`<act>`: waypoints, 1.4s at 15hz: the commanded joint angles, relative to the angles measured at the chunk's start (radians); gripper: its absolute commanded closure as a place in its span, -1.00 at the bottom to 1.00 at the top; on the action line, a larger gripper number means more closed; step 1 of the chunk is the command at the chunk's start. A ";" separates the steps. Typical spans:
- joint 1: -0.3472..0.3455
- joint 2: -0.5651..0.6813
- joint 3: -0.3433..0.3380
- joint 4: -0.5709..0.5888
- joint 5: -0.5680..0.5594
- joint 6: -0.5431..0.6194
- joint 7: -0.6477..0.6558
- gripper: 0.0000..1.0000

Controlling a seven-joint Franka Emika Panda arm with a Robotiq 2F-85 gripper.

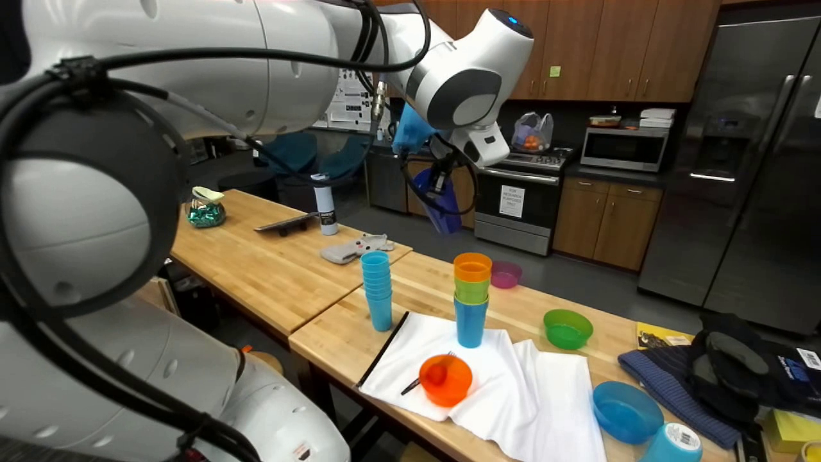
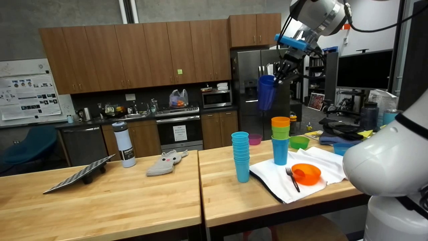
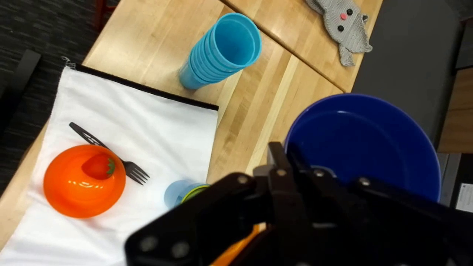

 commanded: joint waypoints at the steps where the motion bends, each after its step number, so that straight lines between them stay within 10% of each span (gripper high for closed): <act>1: -0.011 0.004 0.010 0.003 0.003 -0.005 -0.003 0.91; 11: -0.016 0.002 -0.061 0.035 0.006 -0.193 -0.146 0.98; 21: -0.170 0.095 -0.201 0.184 -0.032 -0.477 -0.336 0.98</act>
